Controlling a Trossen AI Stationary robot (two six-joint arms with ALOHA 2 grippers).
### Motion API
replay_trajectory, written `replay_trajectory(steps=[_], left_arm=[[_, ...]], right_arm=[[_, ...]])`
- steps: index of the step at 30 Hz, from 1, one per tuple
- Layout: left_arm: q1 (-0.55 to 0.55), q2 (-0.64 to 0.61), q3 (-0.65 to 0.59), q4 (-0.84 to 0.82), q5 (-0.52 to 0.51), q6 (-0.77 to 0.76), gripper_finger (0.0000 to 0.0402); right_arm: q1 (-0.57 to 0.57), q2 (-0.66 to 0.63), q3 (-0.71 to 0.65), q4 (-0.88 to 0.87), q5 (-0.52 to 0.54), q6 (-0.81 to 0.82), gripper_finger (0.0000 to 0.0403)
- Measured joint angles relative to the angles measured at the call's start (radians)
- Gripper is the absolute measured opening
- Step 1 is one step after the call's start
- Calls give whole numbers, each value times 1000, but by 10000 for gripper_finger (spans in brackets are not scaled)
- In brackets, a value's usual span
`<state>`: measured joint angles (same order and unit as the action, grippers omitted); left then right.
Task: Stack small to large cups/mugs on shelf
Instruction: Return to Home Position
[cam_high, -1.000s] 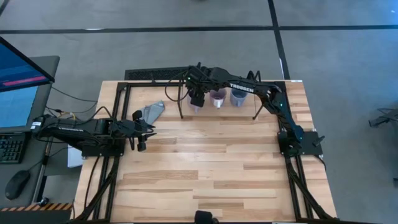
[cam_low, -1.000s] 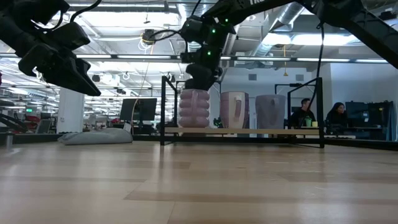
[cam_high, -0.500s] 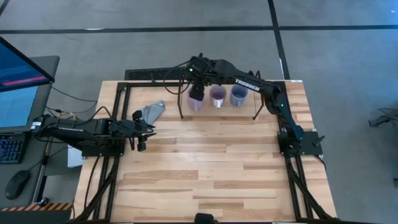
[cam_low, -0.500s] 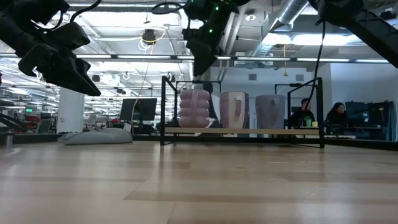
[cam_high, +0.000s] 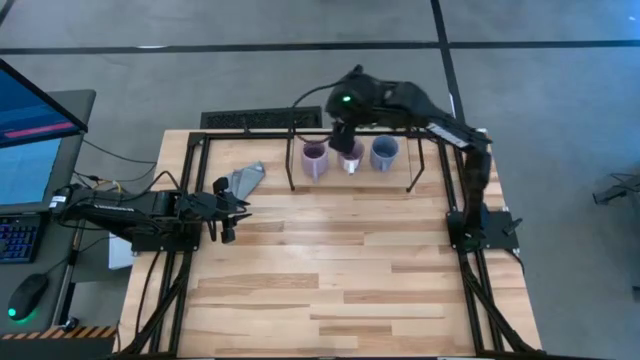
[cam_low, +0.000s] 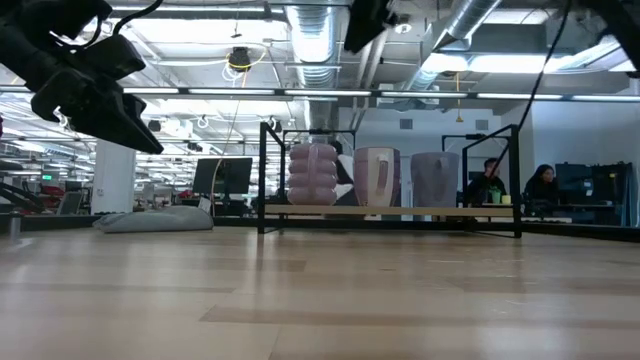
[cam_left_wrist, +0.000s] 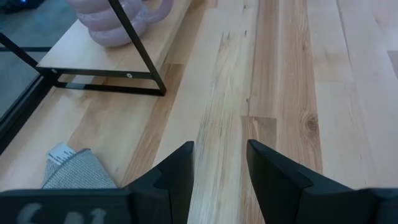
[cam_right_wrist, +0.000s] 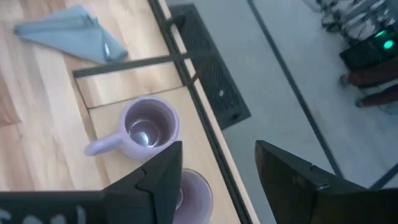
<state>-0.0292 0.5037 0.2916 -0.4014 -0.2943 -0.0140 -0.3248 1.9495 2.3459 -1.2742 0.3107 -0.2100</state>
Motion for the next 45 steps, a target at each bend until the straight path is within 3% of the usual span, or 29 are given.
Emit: replay_trajectory(steps=[11,15,20,24,29,38,42,45], left_arm=[[0,0,0,115,4,-25,139],[0,0,0,179,64,-26,139],[0,-23,0,195,89,33,139],[-1,-74,0,183,89,34,139],[0,-158,0,156,88,67,139],[0,-236,1,151,71,152,139],[0,-238,0,153,27,172,139],[0,-238,0,154,-19,179,139]], right_arm=[[32,-207,-16,-11,-31,-10,221],[43,-251,-16,-50,-103,1,221],[85,-309,-75,-81,-97,60,221],[130,-432,-312,53,-16,62,221],[142,-699,-719,293,-2,56,221],[107,-1182,-1379,693,-336,-45,221],[67,-1343,-1582,848,-364,-61,221],[28,-1452,-1677,868,-365,-62,221]])
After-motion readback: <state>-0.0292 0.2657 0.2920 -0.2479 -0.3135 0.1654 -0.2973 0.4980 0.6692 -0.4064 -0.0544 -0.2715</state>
